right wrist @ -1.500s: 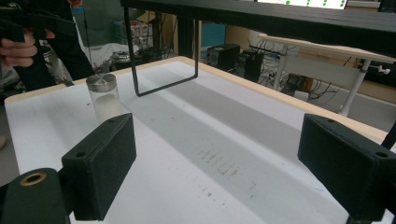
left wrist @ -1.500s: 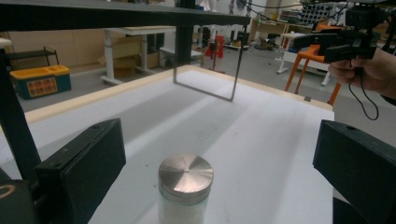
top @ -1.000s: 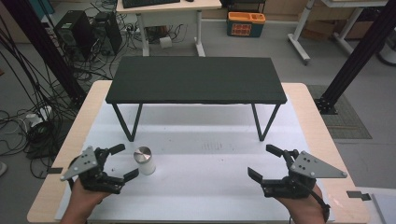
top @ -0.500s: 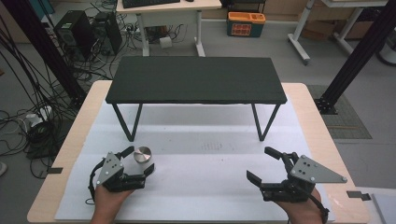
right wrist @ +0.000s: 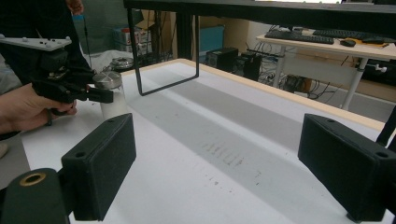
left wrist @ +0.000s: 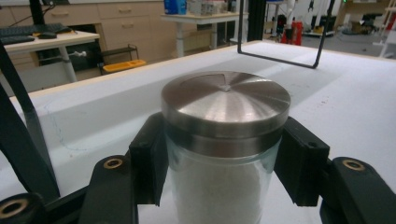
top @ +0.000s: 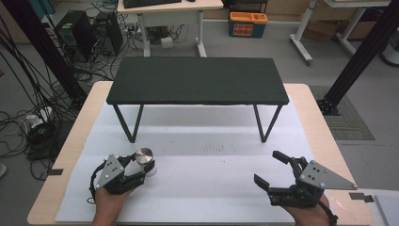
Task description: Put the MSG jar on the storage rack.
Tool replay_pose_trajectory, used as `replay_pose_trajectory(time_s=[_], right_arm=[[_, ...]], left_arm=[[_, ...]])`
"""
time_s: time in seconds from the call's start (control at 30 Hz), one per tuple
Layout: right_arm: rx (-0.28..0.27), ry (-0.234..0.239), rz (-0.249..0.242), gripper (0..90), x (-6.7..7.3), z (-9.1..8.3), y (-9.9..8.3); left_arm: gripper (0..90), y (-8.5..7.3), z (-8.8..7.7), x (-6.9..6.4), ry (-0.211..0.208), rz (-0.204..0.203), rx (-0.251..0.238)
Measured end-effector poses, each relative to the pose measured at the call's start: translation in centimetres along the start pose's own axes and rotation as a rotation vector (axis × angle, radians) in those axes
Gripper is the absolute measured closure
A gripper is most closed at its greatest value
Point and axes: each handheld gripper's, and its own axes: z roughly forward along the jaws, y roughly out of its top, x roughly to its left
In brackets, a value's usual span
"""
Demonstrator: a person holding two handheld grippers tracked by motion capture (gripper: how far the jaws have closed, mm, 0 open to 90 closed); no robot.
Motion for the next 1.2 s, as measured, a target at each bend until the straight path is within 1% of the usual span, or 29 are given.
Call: replay_pose_trajectory(time_s=[0.1, 0.13, 0.2, 0.27, 0.3, 0.37, 0.4, 0.47, 0.5, 0.57, 0.6, 0.67, 0.7, 0.77, 0.8, 0.83, 0.87, 0.9, 1.0, 1.07, 1.1, 1.2], right_arm=[[-0.001, 0.002, 0.002, 10.5, 0.0, 0.1, 0.0], [-0.001, 0.003, 0.002, 10.6, 0.0, 0.1, 0.0], [-0.001, 0.005, 0.001, 10.6, 0.0, 0.2, 0.0], [-0.004, 0.009, 0.0, 10.6, -0.1, 0.4, 0.0], [-0.004, 0.013, -0.001, 10.6, -0.1, 0.5, 0.1], [-0.005, 0.017, -0.004, 10.6, -0.1, 0.7, 0.1], [-0.005, 0.021, -0.005, 10.6, -0.2, 0.8, 0.1], [-0.002, 0.028, -0.011, 10.6, -0.3, 1.1, 0.3], [-0.002, 0.03, -0.013, 10.6, -0.3, 1.2, 0.5], [-0.005, 0.033, -0.018, 10.6, -0.3, 1.3, 0.6], [-0.006, 0.033, -0.019, 10.6, -0.4, 1.3, 0.7], [-0.008, 0.037, -0.023, 10.6, -0.4, 1.5, 1.0], [-0.005, 0.039, -0.023, 10.6, -0.4, 1.5, 1.1], [0.0, 0.043, -0.027, 10.6, -0.4, 1.7, 1.2], [0.0, 0.043, -0.028, 10.6, -0.4, 1.7, 1.3], [0.0, 0.044, -0.027, 10.6, -0.3, 1.8, 1.3], [0.001, 0.045, -0.025, 10.6, -0.3, 1.8, 1.3], [0.001, 0.046, -0.026, 10.6, -0.3, 1.9, 1.3], [0.006, 0.049, -0.023, 10.6, -0.2, 2.0, 1.3], [0.012, 0.051, -0.024, 10.6, -0.2, 2.2, 1.3], [0.016, 0.052, -0.023, 10.6, -0.2, 2.2, 1.4], [0.022, 0.055, -0.024, 10.6, -0.1, 2.4, 1.5]], left_arm=[[42.6, 0.5, -0.5, 0.3, -0.016, -0.006, -0.034], [42.6, 1.1, -0.7, 0.4, -0.02, -0.006, -0.042], [42.6, 2.5, -1.1, 0.8, -0.043, 0.011, -0.062], [42.6, 4.6, -1.7, 1.2, -0.068, 0.043, -0.091], [42.6, 5.1, -1.8, 1.3, -0.074, 0.048, -0.099], [42.6, 7.6, -2.2, 1.7, -0.096, 0.06, -0.112], [42.6, 9.3, -2.4, 2.0, -0.108, 0.065, -0.111], [42.6, 12.2, -2.5, 2.6, -0.127, 0.092, -0.126], [42.6, 13.3, -2.5, 3.0, -0.137, 0.101, -0.14], [42.6, 15.2, -2.3, 3.6, -0.155, 0.101, -0.155], [42.6, 16.7, -2.1, 4.2, -0.17, 0.091, -0.163], [42.6, 18.9, -1.4, 5.0, -0.187, 0.09, -0.176], [42.5, 20.2, -0.8, 5.2, -0.179, 0.099, -0.182], [42.5, 21.9, 0.2, 5.4, -0.157, 0.119, -0.181], [42.5, 22.3, 0.4, 5.5, -0.153, 0.122, -0.181], [42.5, 23.0, 1.0, 5.6, -0.142, 0.117, -0.178], [42.5, 23.8, 1.8, 5.9, -0.145, 0.112, -0.177], [42.5, 24.2, 2.3, 6.3, -0.152, 0.108, -0.174], [42.5, 25.6, 4.4, 7.1, -0.147, 0.083, -0.155], [42.5, 25.9, 5.6, 7.5, -0.146, 0.054, -0.15], [42.5, 26.0, 6.0, 7.6, -0.141, 0.046, -0.147], [42.5, 25.9, 7.6, 7.7, -0.107, 0.021, -0.126]])
